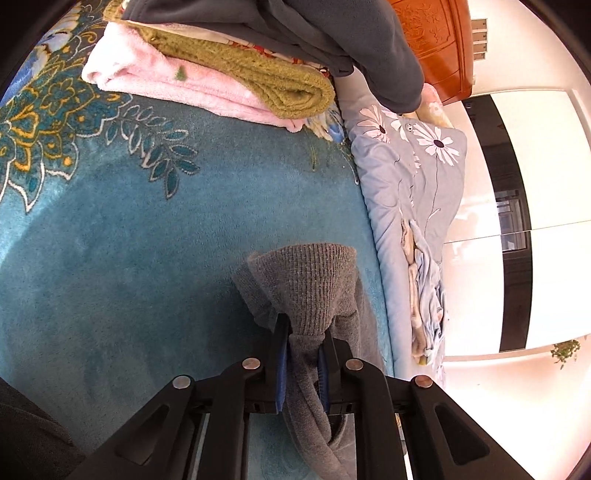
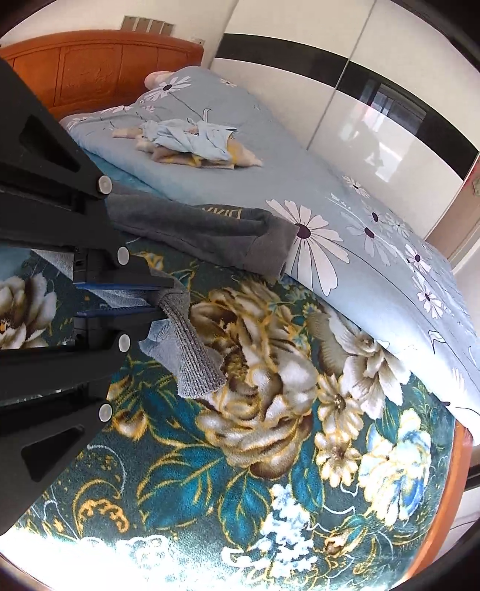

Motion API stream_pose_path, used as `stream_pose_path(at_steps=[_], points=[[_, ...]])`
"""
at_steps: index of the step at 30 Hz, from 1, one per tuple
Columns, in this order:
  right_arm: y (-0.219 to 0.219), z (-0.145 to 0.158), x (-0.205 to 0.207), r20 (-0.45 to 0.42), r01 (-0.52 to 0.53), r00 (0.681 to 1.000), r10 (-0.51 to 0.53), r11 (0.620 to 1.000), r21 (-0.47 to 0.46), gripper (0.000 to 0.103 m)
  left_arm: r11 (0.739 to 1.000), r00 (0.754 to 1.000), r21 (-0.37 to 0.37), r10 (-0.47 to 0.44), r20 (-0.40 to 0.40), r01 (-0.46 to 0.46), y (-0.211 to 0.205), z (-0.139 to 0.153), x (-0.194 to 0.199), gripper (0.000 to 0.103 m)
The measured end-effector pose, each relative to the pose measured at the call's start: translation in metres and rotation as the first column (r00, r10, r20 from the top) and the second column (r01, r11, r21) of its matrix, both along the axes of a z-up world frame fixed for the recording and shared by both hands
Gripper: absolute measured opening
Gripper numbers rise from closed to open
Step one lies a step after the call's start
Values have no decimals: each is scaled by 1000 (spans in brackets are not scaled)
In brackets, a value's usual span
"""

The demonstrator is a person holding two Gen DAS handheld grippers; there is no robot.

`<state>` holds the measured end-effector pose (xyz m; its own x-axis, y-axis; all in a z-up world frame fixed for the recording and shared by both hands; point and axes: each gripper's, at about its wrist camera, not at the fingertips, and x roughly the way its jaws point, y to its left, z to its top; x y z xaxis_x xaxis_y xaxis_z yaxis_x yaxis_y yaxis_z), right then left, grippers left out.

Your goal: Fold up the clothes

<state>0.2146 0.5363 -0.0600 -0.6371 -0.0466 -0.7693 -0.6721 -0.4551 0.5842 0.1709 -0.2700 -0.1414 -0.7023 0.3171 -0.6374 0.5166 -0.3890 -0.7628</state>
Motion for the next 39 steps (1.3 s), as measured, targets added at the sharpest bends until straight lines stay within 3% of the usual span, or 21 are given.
stream_pose_path(at_steps=[5,10,15,19,23,24,27,31,32,34,35,37,39], points=[[-5,5,-49,-53,-56,997,55,998,-13,8,999,1000,31,-26,-8,26,3,6,4,14],[4,17,-109,-74,-81,994,81,997,3,8,996,996,52,-78,34,77,7,17,-13,14],[17,18,-176,-54,-72,996,72,997,-4,8,990,988,54,-136,77,133,10,37,-62,14],[19,5,-226,-7,-49,999,48,999,-23,8,986,977,-2,-166,133,168,15,47,-113,14],[12,-7,-259,30,-43,999,44,999,-23,8,985,978,-25,-168,128,172,18,50,-154,17],[10,-10,-265,42,-43,998,44,999,-18,8,983,975,-35,-177,136,183,19,49,-162,20],[3,-20,-274,62,-64,996,65,998,-19,8,972,965,-71,-209,157,222,25,48,-174,40],[-3,-24,-281,72,-133,989,131,991,17,11,978,975,-44,-202,89,206,22,53,-165,64],[-4,-24,-280,73,-148,987,146,989,26,14,980,978,-36,-195,71,198,20,56,-162,64],[-5,-23,-277,73,-178,982,175,983,43,43,984,984,-53,-169,57,172,15,61,-149,65],[-7,-21,-271,55,-191,981,188,980,50,49,985,987,-76,-149,61,154,14,60,-140,67],[-10,-18,-258,23,-215,977,214,974,68,54,985,988,-134,-94,127,111,13,49,-121,70],[-13,-13,-240,53,-223,975,217,960,172,54,989,980,-114,-71,186,93,11,23,-110,70]])
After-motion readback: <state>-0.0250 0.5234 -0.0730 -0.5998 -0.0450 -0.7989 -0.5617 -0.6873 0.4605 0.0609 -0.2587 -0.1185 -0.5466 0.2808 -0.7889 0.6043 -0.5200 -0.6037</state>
